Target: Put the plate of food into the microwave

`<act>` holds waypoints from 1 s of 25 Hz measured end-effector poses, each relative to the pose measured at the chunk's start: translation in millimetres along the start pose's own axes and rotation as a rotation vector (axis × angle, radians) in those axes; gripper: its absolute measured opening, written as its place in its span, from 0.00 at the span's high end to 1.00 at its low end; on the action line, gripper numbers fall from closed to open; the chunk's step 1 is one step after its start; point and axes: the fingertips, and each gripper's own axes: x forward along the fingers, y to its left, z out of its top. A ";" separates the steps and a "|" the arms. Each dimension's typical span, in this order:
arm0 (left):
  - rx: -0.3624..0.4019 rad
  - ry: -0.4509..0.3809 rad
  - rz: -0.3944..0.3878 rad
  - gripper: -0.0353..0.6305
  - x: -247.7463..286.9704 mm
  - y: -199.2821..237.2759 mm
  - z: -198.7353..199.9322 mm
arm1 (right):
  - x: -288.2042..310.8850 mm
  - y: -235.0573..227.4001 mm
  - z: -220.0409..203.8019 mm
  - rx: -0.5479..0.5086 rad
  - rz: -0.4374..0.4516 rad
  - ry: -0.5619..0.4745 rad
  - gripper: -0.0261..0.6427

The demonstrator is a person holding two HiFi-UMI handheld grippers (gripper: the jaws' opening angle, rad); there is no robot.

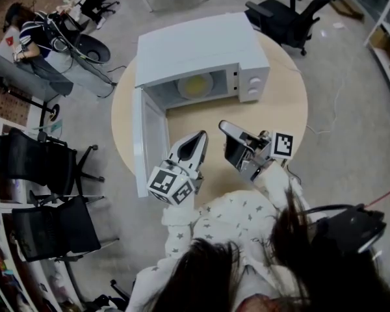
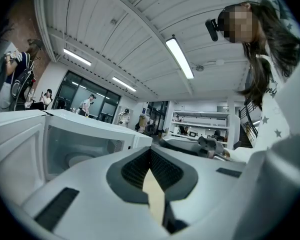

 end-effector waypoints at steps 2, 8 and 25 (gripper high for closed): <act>0.000 0.000 0.004 0.95 0.2 1.0 1.1 | 0.5 -1.1 0.8 0.000 -0.003 0.000 0.95; -0.007 -0.015 0.008 0.95 -0.4 4.9 -2.1 | 2.7 -2.9 -0.8 0.013 0.002 0.007 0.95; -0.021 -0.010 0.002 0.95 2.3 3.1 -6.1 | 2.6 -5.9 -2.6 0.020 -0.004 0.018 0.95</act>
